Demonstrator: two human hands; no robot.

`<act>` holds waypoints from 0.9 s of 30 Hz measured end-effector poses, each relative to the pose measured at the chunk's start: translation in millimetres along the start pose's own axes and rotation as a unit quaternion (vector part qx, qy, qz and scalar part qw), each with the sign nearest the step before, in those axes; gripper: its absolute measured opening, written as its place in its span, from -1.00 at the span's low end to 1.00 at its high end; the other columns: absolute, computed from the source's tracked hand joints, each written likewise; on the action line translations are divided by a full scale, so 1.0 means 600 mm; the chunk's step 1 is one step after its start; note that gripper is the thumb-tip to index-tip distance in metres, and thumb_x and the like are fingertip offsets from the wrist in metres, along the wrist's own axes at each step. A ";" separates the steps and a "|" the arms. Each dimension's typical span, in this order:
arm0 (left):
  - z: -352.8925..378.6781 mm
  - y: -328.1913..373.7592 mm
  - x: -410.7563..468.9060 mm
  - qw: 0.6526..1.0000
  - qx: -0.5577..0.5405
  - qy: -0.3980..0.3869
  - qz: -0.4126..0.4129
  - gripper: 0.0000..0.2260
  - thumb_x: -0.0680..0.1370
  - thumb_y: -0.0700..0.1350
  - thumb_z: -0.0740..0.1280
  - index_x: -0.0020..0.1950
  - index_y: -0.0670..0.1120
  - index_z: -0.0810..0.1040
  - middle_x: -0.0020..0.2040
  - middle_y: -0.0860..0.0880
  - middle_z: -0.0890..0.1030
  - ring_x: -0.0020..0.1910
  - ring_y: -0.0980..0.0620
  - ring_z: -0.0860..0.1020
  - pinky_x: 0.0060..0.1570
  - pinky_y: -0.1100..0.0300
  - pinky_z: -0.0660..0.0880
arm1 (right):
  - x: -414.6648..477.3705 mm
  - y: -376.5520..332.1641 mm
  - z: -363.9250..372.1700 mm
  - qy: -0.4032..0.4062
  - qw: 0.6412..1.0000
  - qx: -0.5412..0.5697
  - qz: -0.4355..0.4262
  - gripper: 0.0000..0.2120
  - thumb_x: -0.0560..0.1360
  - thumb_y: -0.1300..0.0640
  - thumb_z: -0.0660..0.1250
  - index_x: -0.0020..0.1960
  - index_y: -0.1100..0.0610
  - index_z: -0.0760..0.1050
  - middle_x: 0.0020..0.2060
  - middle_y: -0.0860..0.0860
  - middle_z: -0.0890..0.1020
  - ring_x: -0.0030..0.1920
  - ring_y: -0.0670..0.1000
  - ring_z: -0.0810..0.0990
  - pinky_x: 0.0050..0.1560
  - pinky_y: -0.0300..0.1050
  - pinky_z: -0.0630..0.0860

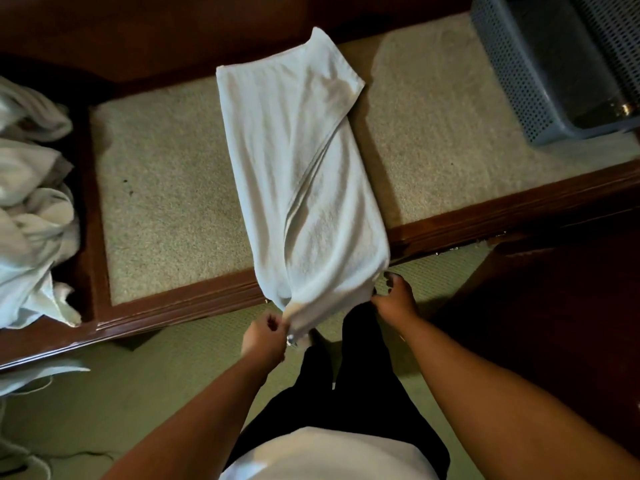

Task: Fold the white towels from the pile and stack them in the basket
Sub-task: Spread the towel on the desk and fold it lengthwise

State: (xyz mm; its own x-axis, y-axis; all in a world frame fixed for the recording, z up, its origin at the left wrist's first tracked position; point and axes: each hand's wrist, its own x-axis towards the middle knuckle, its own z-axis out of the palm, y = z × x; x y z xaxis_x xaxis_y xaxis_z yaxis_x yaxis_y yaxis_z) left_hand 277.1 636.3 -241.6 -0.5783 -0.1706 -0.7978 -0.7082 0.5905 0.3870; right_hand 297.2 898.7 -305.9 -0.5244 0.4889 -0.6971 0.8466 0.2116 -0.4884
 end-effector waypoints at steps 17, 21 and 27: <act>-0.053 0.205 0.016 0.943 0.094 0.176 0.268 -0.75 0.57 -0.01 0.39 0.22 -0.01 0.49 0.14 0.03 0.50 0.08 -0.05 0.55 0.02 0.01 0.52 | 0.060 -0.236 -0.138 0.106 0.922 -0.146 -0.342 -0.63 0.35 0.13 0.25 0.14 0.06 0.55 0.06 0.09 0.54 0.05 0.19 0.58 0.07 0.11 0.54; -0.016 0.248 0.045 0.941 0.177 0.168 0.233 -0.46 0.56 0.14 0.36 0.47 -0.01 0.31 0.37 -0.03 0.40 0.31 -0.13 0.45 0.26 -0.06 0.43 | 0.124 -0.318 -0.170 0.035 0.918 -0.200 -0.340 -0.64 0.43 0.19 0.37 0.21 -0.01 0.50 0.15 0.01 0.51 0.12 0.06 0.57 0.14 0.05 0.53; 0.002 0.277 0.075 0.909 0.298 0.203 0.210 -0.38 0.42 -0.03 0.49 0.43 -0.07 0.38 0.22 -0.09 0.51 0.07 -0.18 0.58 0.02 -0.10 0.54 | 0.185 -0.392 -0.178 -0.031 0.924 -0.211 -0.319 -0.58 0.50 0.16 0.36 0.34 -0.01 0.42 0.21 0.03 0.47 0.21 0.04 0.55 0.22 0.05 0.52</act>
State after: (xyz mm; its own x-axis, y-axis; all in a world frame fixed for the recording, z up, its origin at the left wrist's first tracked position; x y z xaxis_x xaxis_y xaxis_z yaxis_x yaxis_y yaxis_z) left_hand 133.5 727.6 -213.6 -0.9346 -0.0375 -0.3537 -0.1157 0.9724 0.2025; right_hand 49.6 993.9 -212.3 -0.9214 0.1042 -0.3743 0.3176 0.7568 -0.5712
